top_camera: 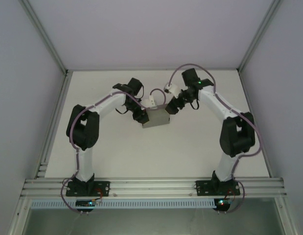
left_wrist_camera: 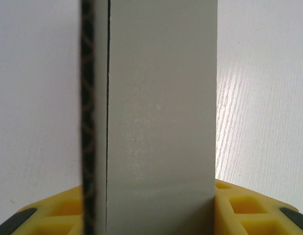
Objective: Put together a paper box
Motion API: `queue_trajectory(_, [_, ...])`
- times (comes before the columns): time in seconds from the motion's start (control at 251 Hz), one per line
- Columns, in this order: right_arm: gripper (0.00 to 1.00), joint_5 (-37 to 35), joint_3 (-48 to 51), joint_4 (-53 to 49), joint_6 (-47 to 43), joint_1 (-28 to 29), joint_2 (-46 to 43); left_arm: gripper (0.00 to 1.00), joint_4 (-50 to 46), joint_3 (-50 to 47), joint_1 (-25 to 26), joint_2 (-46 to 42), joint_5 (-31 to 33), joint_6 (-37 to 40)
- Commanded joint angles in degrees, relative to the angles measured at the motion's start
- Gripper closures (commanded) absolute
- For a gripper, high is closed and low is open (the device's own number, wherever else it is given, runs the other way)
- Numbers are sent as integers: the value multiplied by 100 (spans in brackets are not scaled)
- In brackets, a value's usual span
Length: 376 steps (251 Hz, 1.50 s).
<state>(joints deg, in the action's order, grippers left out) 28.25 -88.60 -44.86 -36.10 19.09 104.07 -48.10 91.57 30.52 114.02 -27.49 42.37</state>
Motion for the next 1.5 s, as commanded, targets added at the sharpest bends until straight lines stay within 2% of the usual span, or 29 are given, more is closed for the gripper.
queue_trajectory(0.0, [29, 87, -446, -822, -582, -7, 242, 67, -270, -12, 16, 77, -134, 111])
queue_trajectory(0.08, [38, 102, -486, -830, -625, 19, 307, 67, -254, -14, 15, 68, -126, 117])
queue_trajectory(0.196, [43, 90, -450, -892, -658, 11, 260, 66, -254, -15, 15, 81, -116, 129])
queue_trajectory(0.263, [60, 125, -410, -841, -679, -29, 211, 67, -253, -21, 14, 86, -108, 141])
queue_trajectory(0.395, [77, 215, -446, -831, -706, -57, 211, 67, -244, -4, 9, 97, -86, 127])
queue_trajectory(0.571, [100, -22, -472, -886, -666, -15, 245, 67, -159, -3, 12, 83, -72, 41])
queue_trajectory(0.714, [100, -284, 15, -190, 344, 64, -133, 67, 31, -2, 12, 64, -16, -264])
queue_trajectory(0.866, [100, -922, 855, 1184, 2468, 494, -707, 65, 551, -192, 39, -58, 60, -799])
queue_trajectory(0.994, [100, -1426, 1617, 2438, 4014, 835, -1091, 65, 743, -288, 109, -91, 148, -880])
queue_trajectory(1.082, [100, -1801, 1894, 2816, 4396, 1067, -1272, 65, 723, -273, 140, -90, 208, -838])
queue_trajectory(1.153, [100, -1759, 2125, 3131, 4645, 1088, -1367, 65, 728, -282, 160, -88, 242, -839])
queue_trajectory(1.229, [100, -2014, 2421, 3540, 4803, 1103, -1425, 65, 755, -304, 147, -100, 309, -844])
queue_trajectory(1.357, [100, -1648, 2772, 3981, 5173, 1114, -1364, 65, 702, -285, 145, -86, 358, -835])
queue_trajectory(1.497, [100, -1652, 2967, 4222, 5479, 1158, -1372, 65, 661, -228, 146, -73, 396, -865])
